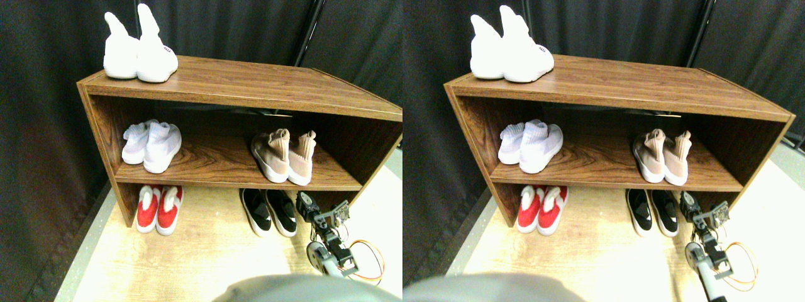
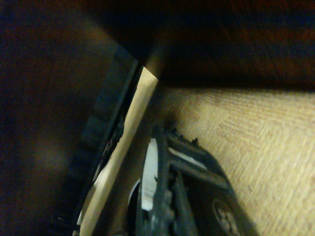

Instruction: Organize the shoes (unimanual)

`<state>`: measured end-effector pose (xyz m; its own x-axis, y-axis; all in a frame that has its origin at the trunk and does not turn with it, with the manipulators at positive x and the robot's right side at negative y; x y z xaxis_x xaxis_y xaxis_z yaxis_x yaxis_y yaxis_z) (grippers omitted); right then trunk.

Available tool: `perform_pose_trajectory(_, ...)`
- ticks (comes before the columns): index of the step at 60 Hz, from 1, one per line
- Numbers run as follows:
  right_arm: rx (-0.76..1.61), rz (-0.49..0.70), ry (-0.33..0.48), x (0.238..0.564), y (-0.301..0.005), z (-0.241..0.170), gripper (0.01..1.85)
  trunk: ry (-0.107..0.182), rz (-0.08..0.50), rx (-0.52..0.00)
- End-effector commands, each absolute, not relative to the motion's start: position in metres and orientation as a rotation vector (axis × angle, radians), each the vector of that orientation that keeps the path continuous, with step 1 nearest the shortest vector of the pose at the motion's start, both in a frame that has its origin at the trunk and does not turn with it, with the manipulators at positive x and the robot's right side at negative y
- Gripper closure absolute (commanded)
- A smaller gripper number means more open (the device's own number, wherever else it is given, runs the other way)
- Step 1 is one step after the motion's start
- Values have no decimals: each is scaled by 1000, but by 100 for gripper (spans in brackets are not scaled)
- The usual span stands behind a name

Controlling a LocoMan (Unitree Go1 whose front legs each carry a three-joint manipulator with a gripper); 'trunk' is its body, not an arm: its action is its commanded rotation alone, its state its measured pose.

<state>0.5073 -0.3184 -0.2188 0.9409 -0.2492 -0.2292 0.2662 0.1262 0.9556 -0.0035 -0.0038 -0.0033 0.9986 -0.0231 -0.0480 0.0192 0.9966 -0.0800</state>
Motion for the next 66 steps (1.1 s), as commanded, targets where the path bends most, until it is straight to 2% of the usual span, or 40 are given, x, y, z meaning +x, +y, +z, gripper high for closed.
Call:
perform_pose_trajectory(1,1420,-379,1,514,-319,-223,180,67,-7,-100)
perform_pose_trajectory(16,1410,-423,24,513,-308,-232,180,70,0,-108)
perform_pose_trajectory(30,1398,-373,93,516,-293,-232,180,74,6,-117)
perform_pose_trajectory(51,1403,-361,79,517,-280,-225,180,78,10,-122)
perform_pose_trajectory(66,1411,-309,81,514,-275,-223,180,79,7,-120)
